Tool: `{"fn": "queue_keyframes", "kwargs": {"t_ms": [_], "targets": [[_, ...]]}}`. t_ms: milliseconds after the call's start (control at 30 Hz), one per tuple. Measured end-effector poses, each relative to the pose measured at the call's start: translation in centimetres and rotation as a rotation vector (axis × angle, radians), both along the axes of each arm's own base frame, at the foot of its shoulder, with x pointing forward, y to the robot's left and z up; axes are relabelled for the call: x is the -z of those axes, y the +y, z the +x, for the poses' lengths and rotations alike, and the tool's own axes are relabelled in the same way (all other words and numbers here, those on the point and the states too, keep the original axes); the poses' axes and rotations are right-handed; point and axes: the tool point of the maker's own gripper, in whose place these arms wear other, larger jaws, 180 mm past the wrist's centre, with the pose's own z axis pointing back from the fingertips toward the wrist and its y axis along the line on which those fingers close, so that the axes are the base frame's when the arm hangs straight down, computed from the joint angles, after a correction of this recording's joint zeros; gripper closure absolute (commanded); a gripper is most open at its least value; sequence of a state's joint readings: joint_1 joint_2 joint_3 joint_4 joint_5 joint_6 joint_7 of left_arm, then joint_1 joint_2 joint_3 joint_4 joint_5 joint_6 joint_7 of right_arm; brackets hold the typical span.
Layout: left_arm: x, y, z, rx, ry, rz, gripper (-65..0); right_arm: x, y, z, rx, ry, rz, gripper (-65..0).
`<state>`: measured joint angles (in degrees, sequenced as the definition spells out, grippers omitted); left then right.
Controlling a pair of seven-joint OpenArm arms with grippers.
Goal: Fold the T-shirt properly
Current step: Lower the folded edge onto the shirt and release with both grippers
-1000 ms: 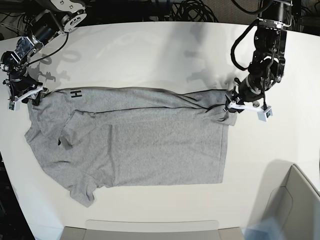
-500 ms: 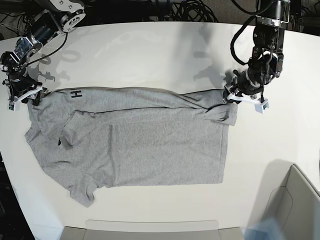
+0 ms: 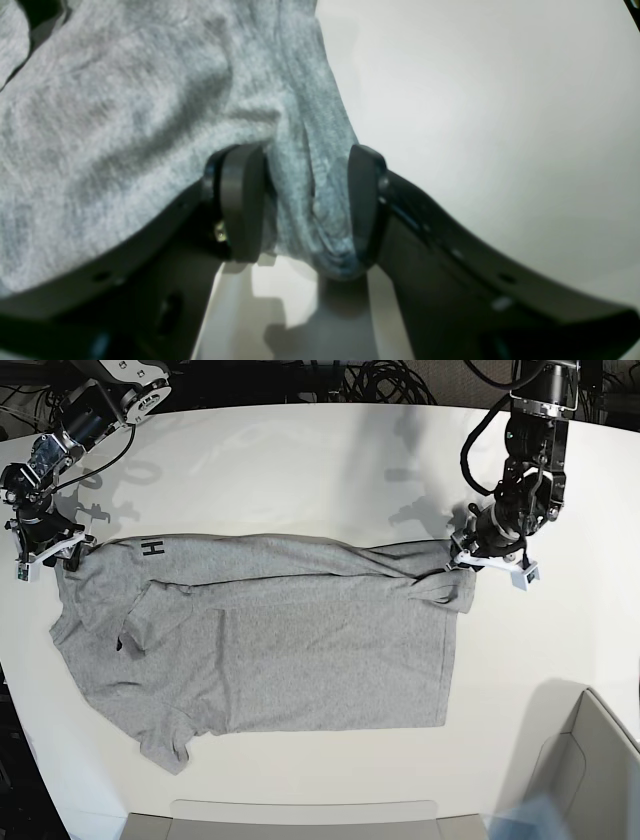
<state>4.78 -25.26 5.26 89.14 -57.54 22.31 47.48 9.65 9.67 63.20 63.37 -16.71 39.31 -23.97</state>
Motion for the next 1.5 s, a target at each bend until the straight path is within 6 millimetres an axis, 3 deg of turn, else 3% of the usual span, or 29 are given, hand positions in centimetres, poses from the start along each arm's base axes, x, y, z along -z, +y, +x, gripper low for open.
{"fn": "queue_keyframes", "kwargs": {"t_ms": [200,567,667,867,1067,1500], "targets": [[0.4,0.5,-0.4,0.009,0.033,0.16,-18.5,0.1,-0.1,-0.1,-0.008,0.017,-0.027,-27.3],[0.2,0.5,-0.4,-0.001,0.031,0.164,-18.4,0.1,-0.1,-0.1,-0.009,0.02,-0.031,-27.3],[-0.5,-0.1,-0.8,0.006,0.024,0.159,-18.4,0.1,-0.1,-0.1,-0.009,0.02,-0.031,-27.3],[-2.8,-1.0,0.6,0.023,-0.05,0.147,-18.4,0.1,-0.1,-0.1,-0.009,0.021,-0.031,-27.3],[-0.4,0.2,-0.6,0.001,0.03,0.161,-18.4,0.1,-0.1,-0.1,-0.01,0.021,-0.031,-27.3],[-0.2,0.5,0.2,-0.002,0.022,0.172,-18.5,0.1,-0.1,0.0,-0.01,0.02,-0.031,-27.2]]}}
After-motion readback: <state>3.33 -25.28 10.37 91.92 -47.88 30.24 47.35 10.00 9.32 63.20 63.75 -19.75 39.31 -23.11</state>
